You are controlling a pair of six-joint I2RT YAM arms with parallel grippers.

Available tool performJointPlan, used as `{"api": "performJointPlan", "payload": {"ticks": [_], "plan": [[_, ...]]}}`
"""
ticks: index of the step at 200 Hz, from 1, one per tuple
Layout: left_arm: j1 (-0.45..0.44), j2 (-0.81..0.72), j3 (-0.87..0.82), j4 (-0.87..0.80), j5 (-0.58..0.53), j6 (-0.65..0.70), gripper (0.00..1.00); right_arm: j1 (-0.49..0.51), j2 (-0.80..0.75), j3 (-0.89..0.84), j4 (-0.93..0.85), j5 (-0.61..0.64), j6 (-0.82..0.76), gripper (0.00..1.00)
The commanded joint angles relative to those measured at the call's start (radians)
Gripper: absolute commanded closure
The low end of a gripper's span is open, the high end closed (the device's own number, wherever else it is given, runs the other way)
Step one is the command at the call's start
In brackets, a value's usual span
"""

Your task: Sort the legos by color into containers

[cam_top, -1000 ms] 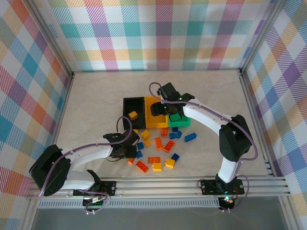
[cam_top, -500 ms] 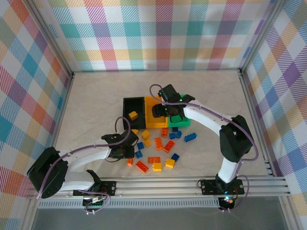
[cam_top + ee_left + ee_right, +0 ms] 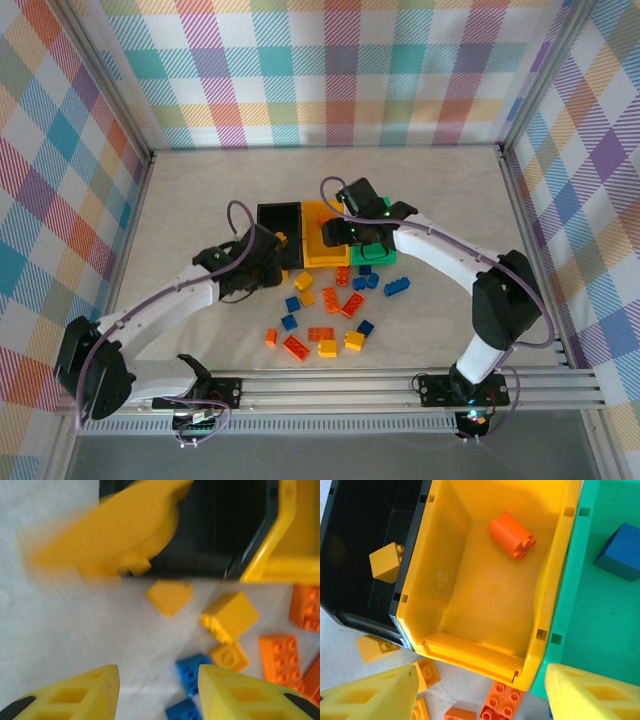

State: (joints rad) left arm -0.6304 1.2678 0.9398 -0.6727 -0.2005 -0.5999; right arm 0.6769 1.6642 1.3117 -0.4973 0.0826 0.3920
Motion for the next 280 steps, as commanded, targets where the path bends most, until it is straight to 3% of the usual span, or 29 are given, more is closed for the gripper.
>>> {"api": "performJointPlan", "payload": {"ticks": [1, 43, 80, 107, 132, 156, 189, 215, 242, 280], "plan": [[0.064, 0.111, 0.093, 0.071, 0.014, 0.066, 0.56, -0.007, -0.046, -0.034, 0.011, 0.01, 0.021, 0.32], [0.1, 0.278, 0.257, 0.099, 0.055, 0.094, 0.52, -0.013, -0.105, -0.098, 0.003, 0.017, 0.028, 0.31], [0.104, 0.187, 0.184, 0.085, 0.052, 0.058, 0.19, -0.017, -0.153, -0.16, 0.019, 0.007, 0.038, 0.31], [0.11, 0.079, 0.068, 0.007, 0.047, -0.015, 0.08, -0.018, -0.144, -0.171, 0.029, -0.001, 0.038, 0.31], [0.112, -0.059, -0.054, -0.096, 0.01, -0.103, 0.03, -0.017, -0.138, -0.187, 0.057, -0.012, 0.045, 0.31], [0.113, -0.181, -0.187, -0.124, 0.045, -0.176, 0.0, -0.017, -0.133, -0.207, 0.082, -0.014, 0.048, 0.31], [0.113, -0.206, -0.278, -0.101, 0.117, -0.216, 0.0, -0.017, -0.122, -0.216, 0.097, -0.04, 0.049, 0.31], [0.115, -0.222, -0.281, -0.1, 0.108, -0.23, 0.0, -0.002, -0.115, -0.215, 0.128, -0.242, -0.03, 0.37], [0.153, -0.247, -0.179, -0.145, 0.049, -0.22, 0.0, 0.127, -0.14, -0.232, 0.114, -0.265, -0.1, 0.36], [0.31, -0.282, -0.034, -0.161, 0.058, -0.176, 0.0, 0.369, -0.123, -0.251, 0.18, -0.254, -0.146, 0.36]]}}
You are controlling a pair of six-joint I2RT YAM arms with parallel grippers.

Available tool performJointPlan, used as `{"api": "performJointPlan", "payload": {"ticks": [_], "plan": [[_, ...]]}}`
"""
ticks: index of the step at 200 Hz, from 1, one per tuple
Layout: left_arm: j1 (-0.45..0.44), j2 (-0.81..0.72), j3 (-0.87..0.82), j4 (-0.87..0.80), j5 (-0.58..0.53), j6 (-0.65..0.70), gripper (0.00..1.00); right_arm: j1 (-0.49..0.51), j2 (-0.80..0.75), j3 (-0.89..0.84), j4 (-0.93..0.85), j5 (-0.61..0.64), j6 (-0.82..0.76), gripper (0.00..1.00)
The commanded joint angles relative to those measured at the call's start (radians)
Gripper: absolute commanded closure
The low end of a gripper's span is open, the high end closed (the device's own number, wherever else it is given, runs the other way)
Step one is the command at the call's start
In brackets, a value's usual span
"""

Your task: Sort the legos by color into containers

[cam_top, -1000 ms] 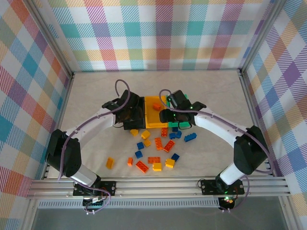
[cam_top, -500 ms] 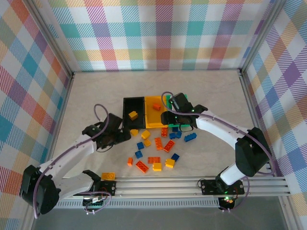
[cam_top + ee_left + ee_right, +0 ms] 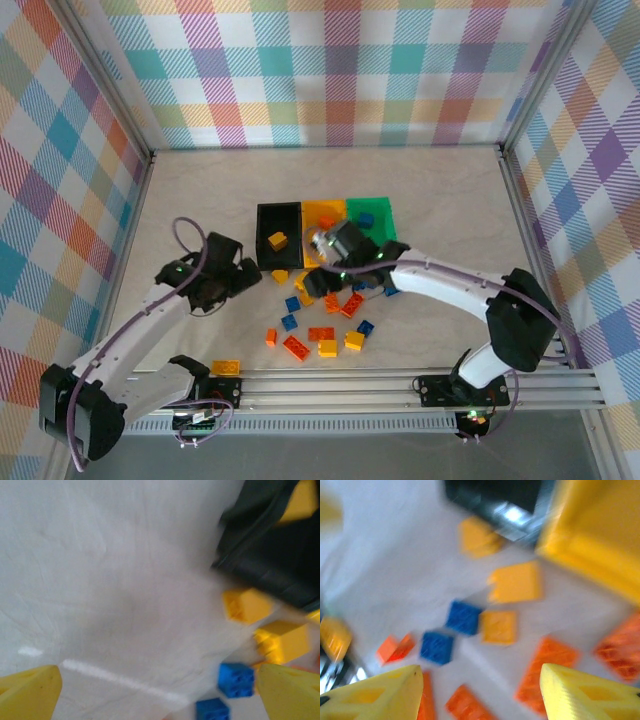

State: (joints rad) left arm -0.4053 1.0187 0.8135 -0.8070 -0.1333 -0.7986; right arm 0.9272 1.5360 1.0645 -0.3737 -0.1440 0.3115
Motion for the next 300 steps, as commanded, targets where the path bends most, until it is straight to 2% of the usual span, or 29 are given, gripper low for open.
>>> {"api": "performJointPlan", "payload": {"ticks": [1, 38, 75, 99, 124, 174, 218, 249, 300], "plan": [[0.089, -0.034, 0.096, -0.027, -0.008, 0.023, 0.0, 0.124, 0.006, -0.003, 0.059, -0.027, -0.066, 0.36], [0.226, -0.02, 0.267, -0.061, 0.078, 0.09, 0.0, 0.286, 0.132, 0.091, 0.141, -0.002, -0.13, 0.35], [0.335, 0.002, 0.391, -0.065, 0.206, 0.111, 0.0, 0.35, 0.333, 0.248, 0.166, -0.006, -0.193, 0.37], [0.376, 0.025, 0.427, -0.062, 0.287, 0.108, 0.0, 0.385, 0.442, 0.353, 0.162, 0.005, -0.251, 0.36], [0.401, 0.038, 0.436, -0.056, 0.332, 0.108, 0.0, 0.41, 0.526, 0.437, 0.144, 0.001, -0.286, 0.36], [0.443, 0.039, 0.428, -0.048, 0.37, 0.122, 0.0, 0.461, 0.605, 0.471, 0.154, -0.016, -0.334, 0.35], [0.448, 0.041, 0.394, -0.028, 0.392, 0.119, 0.0, 0.495, 0.645, 0.49, 0.169, 0.037, -0.359, 0.3], [0.45, 0.034, 0.374, -0.023, 0.4, 0.12, 0.0, 0.511, 0.706, 0.549, 0.138, 0.117, -0.381, 0.3], [0.451, 0.029, 0.344, -0.008, 0.41, 0.119, 0.0, 0.514, 0.742, 0.557, 0.134, 0.142, -0.384, 0.42]]}}
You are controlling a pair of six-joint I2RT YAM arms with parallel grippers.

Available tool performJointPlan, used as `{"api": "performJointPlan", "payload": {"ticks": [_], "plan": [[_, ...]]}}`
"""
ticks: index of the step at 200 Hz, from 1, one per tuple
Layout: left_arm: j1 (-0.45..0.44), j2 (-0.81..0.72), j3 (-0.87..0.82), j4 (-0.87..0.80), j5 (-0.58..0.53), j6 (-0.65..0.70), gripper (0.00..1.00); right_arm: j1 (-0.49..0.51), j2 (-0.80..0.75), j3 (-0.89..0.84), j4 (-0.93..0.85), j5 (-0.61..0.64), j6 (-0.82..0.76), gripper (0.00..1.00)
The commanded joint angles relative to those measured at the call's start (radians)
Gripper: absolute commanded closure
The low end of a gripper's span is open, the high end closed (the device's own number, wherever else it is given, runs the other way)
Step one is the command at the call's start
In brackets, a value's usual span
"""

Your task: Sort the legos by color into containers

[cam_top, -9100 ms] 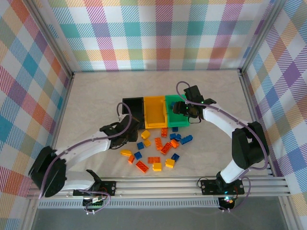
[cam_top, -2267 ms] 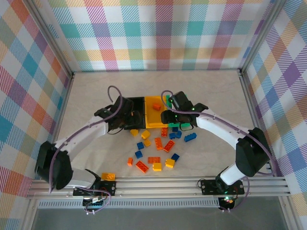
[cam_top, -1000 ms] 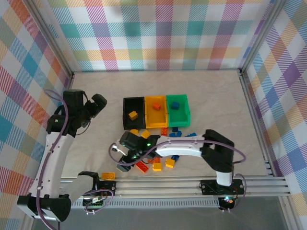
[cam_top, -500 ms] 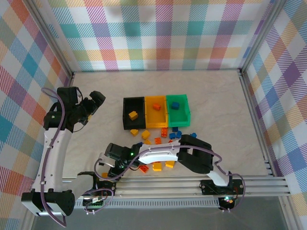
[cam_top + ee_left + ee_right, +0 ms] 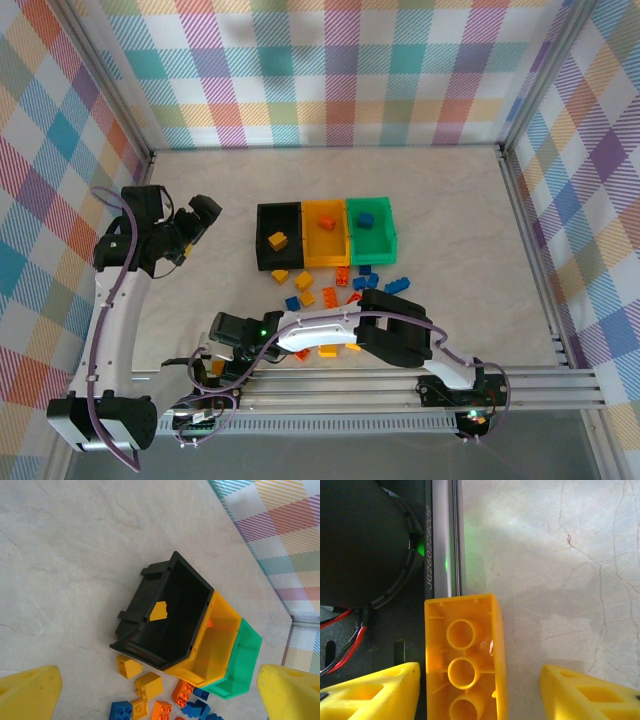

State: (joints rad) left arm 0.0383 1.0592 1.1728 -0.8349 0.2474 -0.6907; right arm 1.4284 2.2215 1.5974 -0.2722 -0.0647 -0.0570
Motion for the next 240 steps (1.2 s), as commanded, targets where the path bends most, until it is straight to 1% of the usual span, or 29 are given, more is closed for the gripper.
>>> {"api": "performJointPlan", "payload": {"ticks": [1, 10, 30, 45, 64, 101, 129, 159, 184, 203, 216, 228, 240], "plan": [[0.008, -0.011, -0.016, 0.021, 0.028, 0.012, 0.0, 0.012, 0.056, 0.022, 0.033, 0.062, -0.016, 0.42], [0.007, -0.012, -0.02, 0.023, 0.029, 0.011, 0.0, 0.013, 0.05, 0.01, 0.041, 0.057, -0.015, 0.46], [0.007, -0.012, -0.027, 0.029, 0.026, 0.011, 0.0, 0.013, 0.037, -0.013, 0.059, 0.064, -0.017, 0.59], [0.008, -0.012, -0.031, 0.035, 0.024, 0.01, 0.0, 0.011, 0.029, -0.03, 0.07, 0.086, -0.017, 0.65], [0.008, -0.007, -0.033, 0.04, 0.029, 0.009, 0.0, -0.003, 0.017, -0.058, 0.092, 0.115, -0.002, 0.71], [0.007, -0.005, -0.029, 0.042, 0.027, 0.011, 0.0, -0.044, -0.056, -0.164, 0.192, 0.163, 0.038, 0.78], [0.007, -0.01, -0.033, 0.05, 0.027, 0.01, 0.0, -0.082, -0.138, -0.266, 0.288, 0.216, 0.064, 0.81], [0.007, -0.019, -0.054, 0.061, 0.032, 0.008, 0.0, -0.128, -0.248, -0.375, 0.405, 0.256, 0.095, 0.8], [0.008, -0.043, -0.1, 0.088, 0.033, 0.006, 0.0, -0.171, -0.358, -0.448, 0.442, 0.29, 0.117, 0.8], [0.006, -0.059, -0.142, 0.119, 0.041, -0.008, 0.0, -0.232, -0.435, -0.489, 0.427, 0.288, 0.175, 0.8], [0.005, -0.07, -0.168, 0.138, 0.049, -0.014, 0.0, -0.284, -0.472, -0.486, 0.379, 0.285, 0.225, 0.79], [0.002, -0.082, -0.197, 0.157, 0.053, -0.017, 0.0, -0.337, -0.482, -0.443, 0.3, 0.281, 0.258, 0.79], [-0.008, -0.096, -0.228, 0.178, 0.056, -0.024, 0.0, -0.39, -0.468, -0.361, 0.205, 0.27, 0.293, 0.8]]}}
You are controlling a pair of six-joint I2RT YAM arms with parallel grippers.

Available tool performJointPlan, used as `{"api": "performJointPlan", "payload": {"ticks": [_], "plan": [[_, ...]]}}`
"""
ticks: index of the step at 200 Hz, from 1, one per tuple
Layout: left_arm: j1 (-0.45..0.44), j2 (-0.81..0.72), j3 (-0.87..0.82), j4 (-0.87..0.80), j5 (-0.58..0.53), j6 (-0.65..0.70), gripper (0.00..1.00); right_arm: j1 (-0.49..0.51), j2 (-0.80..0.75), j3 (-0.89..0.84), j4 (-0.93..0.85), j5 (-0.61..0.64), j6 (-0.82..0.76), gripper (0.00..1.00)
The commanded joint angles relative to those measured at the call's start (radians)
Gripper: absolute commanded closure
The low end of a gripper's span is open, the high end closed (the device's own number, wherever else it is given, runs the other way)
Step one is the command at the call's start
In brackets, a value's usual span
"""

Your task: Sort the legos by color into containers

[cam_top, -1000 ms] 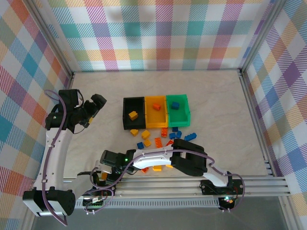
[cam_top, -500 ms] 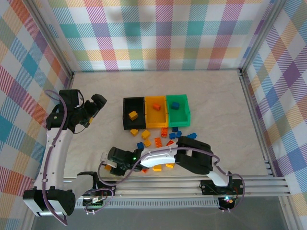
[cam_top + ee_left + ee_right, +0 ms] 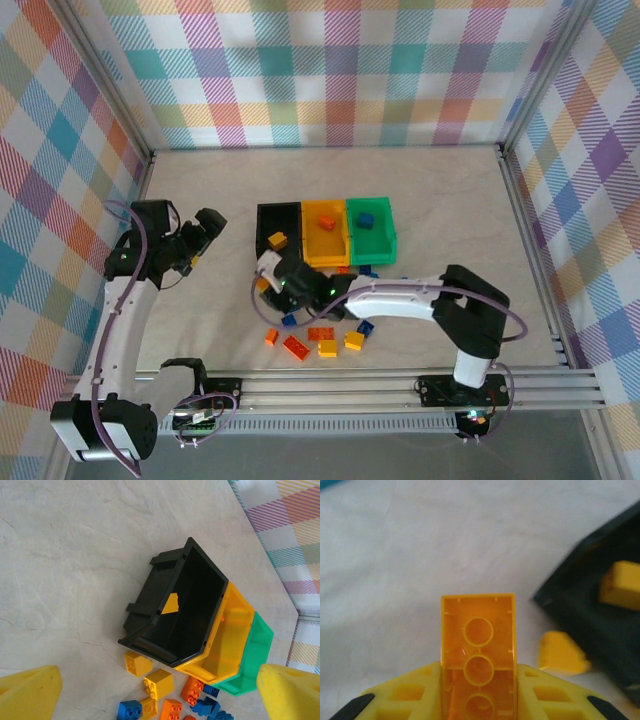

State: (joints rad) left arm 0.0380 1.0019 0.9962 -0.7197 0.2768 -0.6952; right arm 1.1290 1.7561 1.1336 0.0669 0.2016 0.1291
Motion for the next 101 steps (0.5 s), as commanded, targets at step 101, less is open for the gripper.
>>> {"api": "performJointPlan", "payload": {"ticks": [101], "plan": [[-0.386, -0.161, -0.363, 0.11, -0.108, -0.021, 0.01, -0.27, 0.413, 0.759, -0.665, -0.092, 0.24, 0.66]]}}
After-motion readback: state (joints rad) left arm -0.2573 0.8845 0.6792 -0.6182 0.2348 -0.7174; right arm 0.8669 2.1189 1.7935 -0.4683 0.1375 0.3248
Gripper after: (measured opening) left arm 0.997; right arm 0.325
